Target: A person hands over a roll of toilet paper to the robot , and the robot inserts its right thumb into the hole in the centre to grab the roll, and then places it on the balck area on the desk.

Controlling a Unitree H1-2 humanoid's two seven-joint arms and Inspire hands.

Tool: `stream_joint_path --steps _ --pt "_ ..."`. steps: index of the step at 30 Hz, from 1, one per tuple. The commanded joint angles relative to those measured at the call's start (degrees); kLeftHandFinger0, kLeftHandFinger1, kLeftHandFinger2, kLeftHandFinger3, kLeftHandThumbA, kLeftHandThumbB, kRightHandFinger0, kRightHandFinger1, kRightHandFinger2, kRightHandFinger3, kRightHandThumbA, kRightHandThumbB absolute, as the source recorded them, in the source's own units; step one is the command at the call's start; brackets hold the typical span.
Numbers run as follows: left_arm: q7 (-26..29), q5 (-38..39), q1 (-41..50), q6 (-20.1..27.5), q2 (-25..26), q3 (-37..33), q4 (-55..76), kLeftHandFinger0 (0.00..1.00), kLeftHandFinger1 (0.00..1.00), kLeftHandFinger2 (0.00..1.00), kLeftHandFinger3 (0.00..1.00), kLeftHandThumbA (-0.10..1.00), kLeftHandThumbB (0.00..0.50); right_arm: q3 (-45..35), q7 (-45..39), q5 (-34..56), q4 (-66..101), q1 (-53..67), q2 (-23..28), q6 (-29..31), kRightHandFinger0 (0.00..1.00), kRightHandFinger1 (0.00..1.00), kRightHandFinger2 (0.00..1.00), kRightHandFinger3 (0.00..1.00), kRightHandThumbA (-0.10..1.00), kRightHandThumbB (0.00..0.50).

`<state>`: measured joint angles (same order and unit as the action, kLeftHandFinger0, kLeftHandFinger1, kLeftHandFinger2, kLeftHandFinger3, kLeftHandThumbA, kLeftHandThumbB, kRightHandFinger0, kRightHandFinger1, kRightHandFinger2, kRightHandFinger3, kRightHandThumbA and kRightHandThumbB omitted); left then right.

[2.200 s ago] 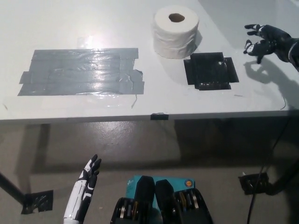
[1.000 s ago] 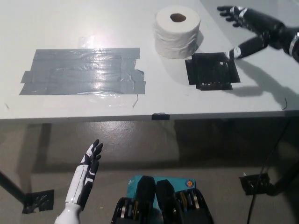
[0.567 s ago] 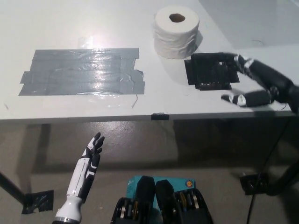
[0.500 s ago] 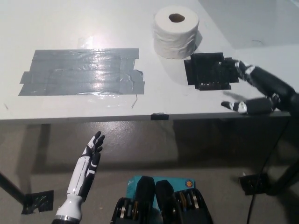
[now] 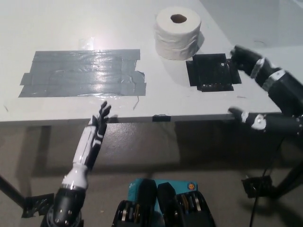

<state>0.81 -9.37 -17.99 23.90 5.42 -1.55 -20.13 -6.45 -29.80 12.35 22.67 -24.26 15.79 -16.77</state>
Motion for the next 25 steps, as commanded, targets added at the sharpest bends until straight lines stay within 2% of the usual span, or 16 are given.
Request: stream_joint_path --steps 1,2,3,4,6,9,10,11,12,14,16,20,25 --pt "1.1 0.8 -0.5 0.6 0.1 0.8 2.0 1.00 1.00 1.00 1.00 1.00 0.082 -2.1 6.5 3.6 -6.6 1.9 -5.6 2.8 1.00 1.00 1.00 1.00 0.62 0.206" --pt "1.0 0.8 -0.3 0.6 0.2 0.8 2.2 1.00 1.00 1.00 1.00 1.00 0.082 -2.2 6.7 3.2 -7.6 2.3 -6.3 3.0 1.00 1.00 1.00 1.00 0.62 0.210" --pt "0.8 1.0 0.3 0.8 0.2 0.9 2.4 1.00 1.00 1.00 1.00 1.00 0.084 -2.6 6.8 3.2 -11.2 3.2 -7.6 4.6 1.00 1.00 1.00 1.00 0.61 0.172" --pt "0.7 1.0 0.6 1.0 0.2 0.8 2.5 1.00 1.00 1.00 1.00 1.00 0.086 -3.0 6.7 3.7 -14.3 3.6 -8.6 6.0 1.00 1.00 1.00 1.00 0.60 0.163" --pt "0.9 0.6 1.2 1.3 0.3 0.8 2.8 1.00 1.00 1.00 1.00 1.00 0.087 -2.9 7.2 2.4 -19.9 3.9 -9.8 9.4 1.00 1.00 1.00 1.00 0.61 0.170" --pt "0.8 0.8 2.3 1.4 0.1 0.7 3.1 1.00 1.00 1.00 1.00 1.00 0.090 -2.5 7.4 1.0 -25.5 4.5 -10.3 13.9 1.00 1.00 1.00 1.00 0.70 0.163" --pt "0.8 0.7 2.7 1.3 0.1 0.7 3.4 1.00 1.00 1.00 1.00 1.00 0.091 -2.3 7.4 0.8 -26.6 4.7 -10.5 14.8 1.00 1.00 1.00 1.00 0.74 0.176" --pt "0.8 0.7 3.6 1.3 0.2 0.7 3.6 1.00 1.00 1.00 1.00 1.00 0.090 -1.7 7.7 -0.4 -28.6 5.4 -10.6 16.4 1.00 1.00 1.00 1.00 0.84 0.181" --pt "0.7 0.6 4.2 1.4 0.2 0.7 3.8 1.00 1.00 1.00 1.00 1.00 0.089 -1.1 7.9 -1.1 -29.4 6.1 -10.7 17.3 1.00 1.00 1.00 1.00 0.86 0.186" --pt "0.8 0.3 5.7 1.1 0.2 0.6 4.2 1.00 1.00 1.00 1.00 1.00 0.091 -0.3 7.5 -1.9 -30.8 7.8 -10.6 19.4 1.00 1.00 1.00 1.00 0.92 0.141" --pt "0.7 0.0 6.7 1.1 0.1 0.3 4.4 1.00 1.00 1.00 1.00 1.00 0.080 0.0 7.2 -2.0 -31.9 8.8 -10.4 21.0 1.00 1.00 1.00 1.00 0.95 0.138" --pt "0.5 -0.3 9.6 2.0 0.1 -0.3 4.6 1.00 1.00 1.00 1.00 1.00 0.053 0.5 7.4 -1.9 -32.8 12.5 -10.5 22.9 1.00 1.00 1.00 1.00 0.95 0.164" --pt "0.3 -0.2 11.5 2.5 0.1 -0.6 4.5 1.00 1.00 1.00 1.00 1.00 0.070 1.1 7.4 -1.9 -32.7 14.8 -10.5 23.9 1.00 1.00 1.00 1.00 0.94 0.151"
